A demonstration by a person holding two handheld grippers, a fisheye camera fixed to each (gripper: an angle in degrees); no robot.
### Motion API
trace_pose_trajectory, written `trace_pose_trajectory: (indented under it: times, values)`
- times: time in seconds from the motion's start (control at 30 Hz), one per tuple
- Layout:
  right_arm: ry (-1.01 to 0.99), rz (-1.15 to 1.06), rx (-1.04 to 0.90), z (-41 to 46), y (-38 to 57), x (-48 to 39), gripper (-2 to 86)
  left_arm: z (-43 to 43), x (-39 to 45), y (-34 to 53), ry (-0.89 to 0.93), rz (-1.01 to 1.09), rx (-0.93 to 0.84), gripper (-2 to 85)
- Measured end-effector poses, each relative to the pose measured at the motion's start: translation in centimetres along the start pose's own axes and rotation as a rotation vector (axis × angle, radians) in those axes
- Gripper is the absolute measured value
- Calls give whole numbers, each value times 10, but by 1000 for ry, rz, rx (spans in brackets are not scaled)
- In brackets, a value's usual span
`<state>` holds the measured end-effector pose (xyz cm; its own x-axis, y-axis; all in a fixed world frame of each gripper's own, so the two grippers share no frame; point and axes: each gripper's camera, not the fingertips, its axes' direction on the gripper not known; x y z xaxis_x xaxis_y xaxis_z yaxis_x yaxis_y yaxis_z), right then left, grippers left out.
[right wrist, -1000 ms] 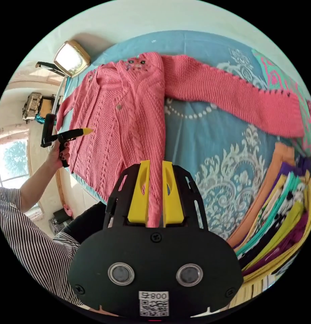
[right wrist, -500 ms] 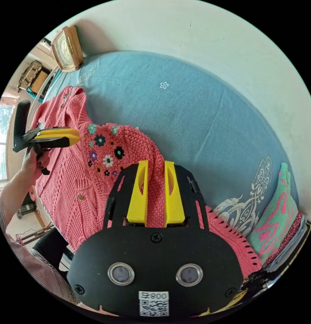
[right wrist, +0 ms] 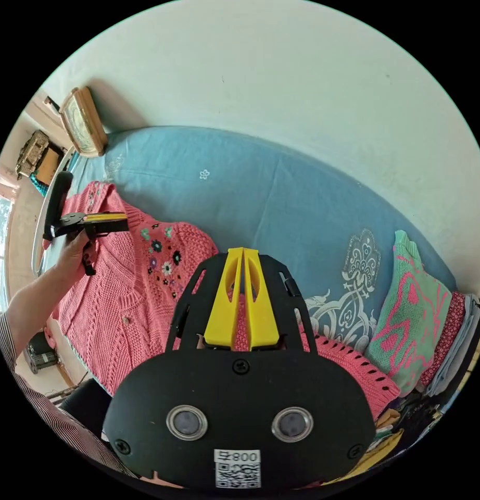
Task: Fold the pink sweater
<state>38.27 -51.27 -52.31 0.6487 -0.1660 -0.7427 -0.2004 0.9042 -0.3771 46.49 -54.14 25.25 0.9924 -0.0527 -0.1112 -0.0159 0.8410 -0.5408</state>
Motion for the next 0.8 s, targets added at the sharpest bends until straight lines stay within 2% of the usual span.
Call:
trace_pose_trajectory:
  times: [0.1,0.2,0.3,0.37,0.5,0.63,0.73,0.8]
  values:
    - [-69,-97,112,-31,5,-31,1,-18,-1,2,-31,-5,57,7]
    - [-131,-192,54,-21,-5,-63,1,-24,-10,-5,13,-41,58,6]
    - [-64,-178,-45,9,-30,-76,1,-32,-12,-19,11,-45,66,5]
    - [-9,-104,-54,19,-49,-72,0,-34,-12,-27,-34,-12,17,6]
    - [34,-65,-35,14,-57,-81,0,-54,-21,-10,0,-11,32,9]
    - [176,-155,4,6,-54,-100,1,-109,-29,64,72,-15,124,21]
    - [104,-114,-46,-9,-66,-91,1,-158,-44,150,65,-76,175,36]
    - [58,-71,9,-28,-65,-81,2,-184,-56,206,25,-143,169,46]
